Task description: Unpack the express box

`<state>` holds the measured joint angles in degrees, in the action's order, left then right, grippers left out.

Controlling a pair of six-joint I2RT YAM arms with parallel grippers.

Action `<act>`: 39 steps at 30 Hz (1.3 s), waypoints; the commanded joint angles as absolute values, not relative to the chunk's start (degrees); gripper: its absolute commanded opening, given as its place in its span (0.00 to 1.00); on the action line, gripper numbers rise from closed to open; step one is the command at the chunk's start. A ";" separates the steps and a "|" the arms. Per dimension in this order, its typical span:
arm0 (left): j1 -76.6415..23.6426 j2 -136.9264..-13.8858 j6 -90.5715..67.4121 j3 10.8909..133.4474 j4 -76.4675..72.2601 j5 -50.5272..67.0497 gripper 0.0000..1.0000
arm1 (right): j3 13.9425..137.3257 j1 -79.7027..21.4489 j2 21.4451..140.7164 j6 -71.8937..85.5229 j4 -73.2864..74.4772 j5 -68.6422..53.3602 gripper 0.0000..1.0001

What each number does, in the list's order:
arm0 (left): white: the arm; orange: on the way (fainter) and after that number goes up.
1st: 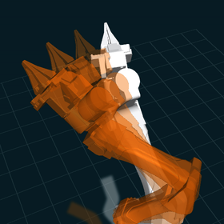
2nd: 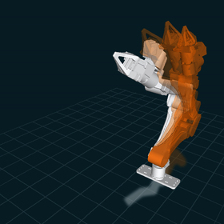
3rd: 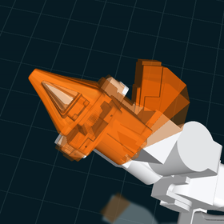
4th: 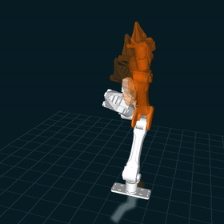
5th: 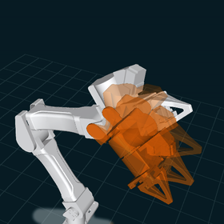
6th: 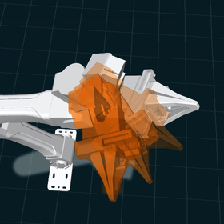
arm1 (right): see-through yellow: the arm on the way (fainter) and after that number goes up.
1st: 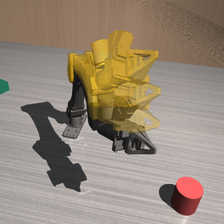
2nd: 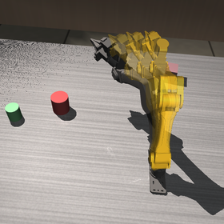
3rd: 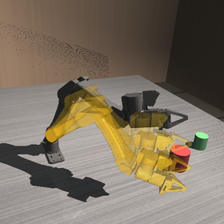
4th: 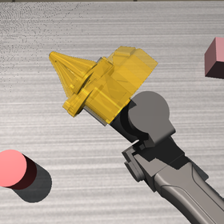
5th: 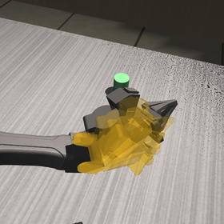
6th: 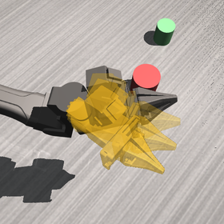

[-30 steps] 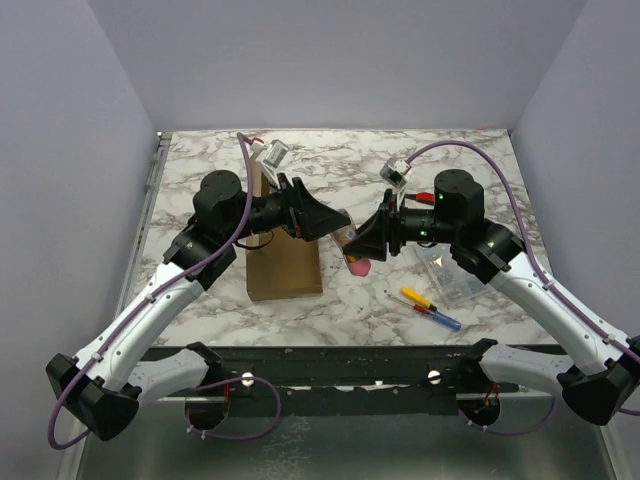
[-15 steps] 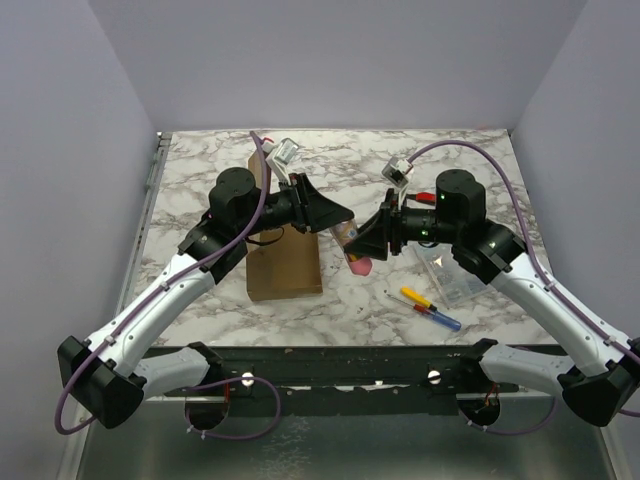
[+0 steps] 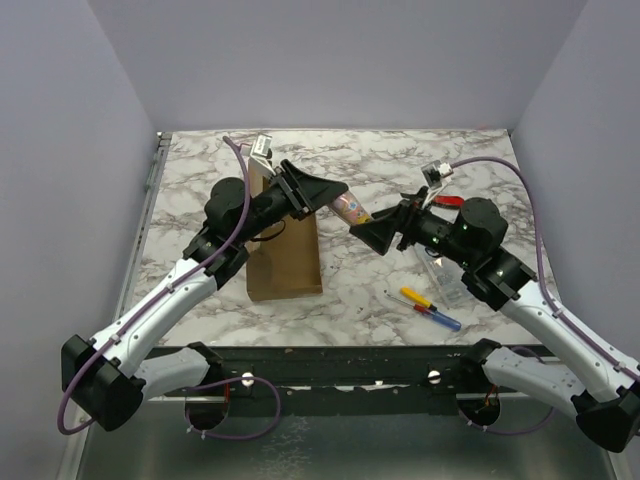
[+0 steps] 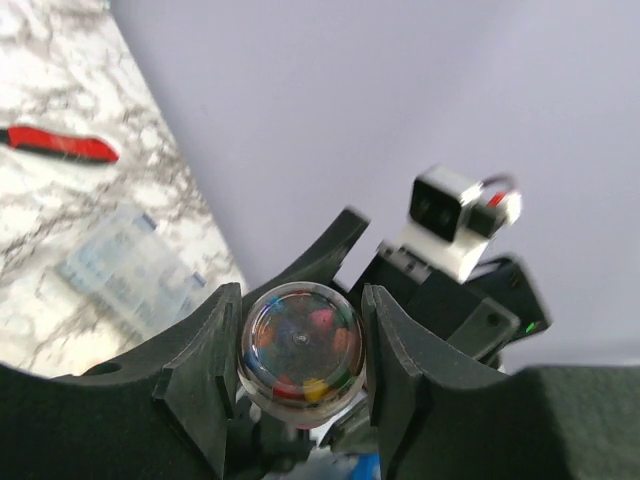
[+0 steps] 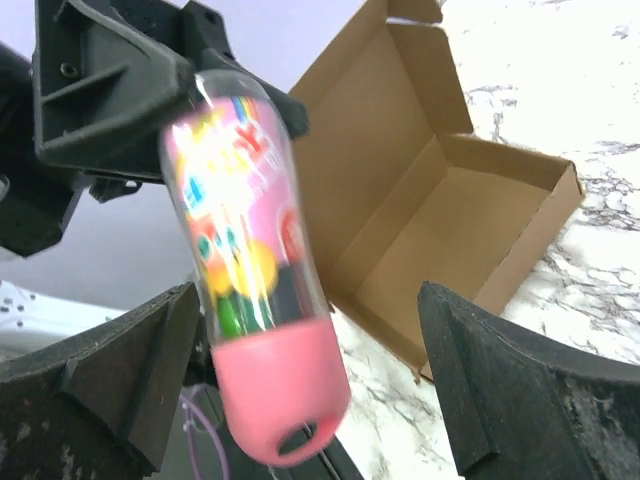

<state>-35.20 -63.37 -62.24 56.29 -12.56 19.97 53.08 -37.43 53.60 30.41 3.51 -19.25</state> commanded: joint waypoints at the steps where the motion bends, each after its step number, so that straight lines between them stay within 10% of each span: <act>1: -34.58 -60.28 -71.45 54.96 -21.53 7.97 0.00 | 47.46 -37.50 50.41 40.86 -13.20 -11.20 1.00; 22: -31.83 -58.65 -92.19 41.30 -35.92 -3.90 0.00 | 46.16 -38.05 64.84 50.63 -39.27 -9.55 0.71; 25: -31.82 -59.33 -92.36 41.02 -37.03 -3.08 0.00 | 47.97 -38.14 66.03 50.19 -38.00 -9.49 0.55; 28: -31.63 -59.83 -90.70 41.19 -38.26 -1.34 0.01 | 49.52 -38.07 66.17 49.43 -34.98 -7.96 0.14; 33: -29.65 -55.00 -73.96 46.20 -26.10 -1.01 0.65 | 54.78 -37.76 63.62 43.79 -10.53 11.25 0.00; 39: -28.24 -50.25 -50.10 57.57 -1.61 -4.99 0.84 | 60.63 -36.71 65.44 30.18 9.44 21.14 0.00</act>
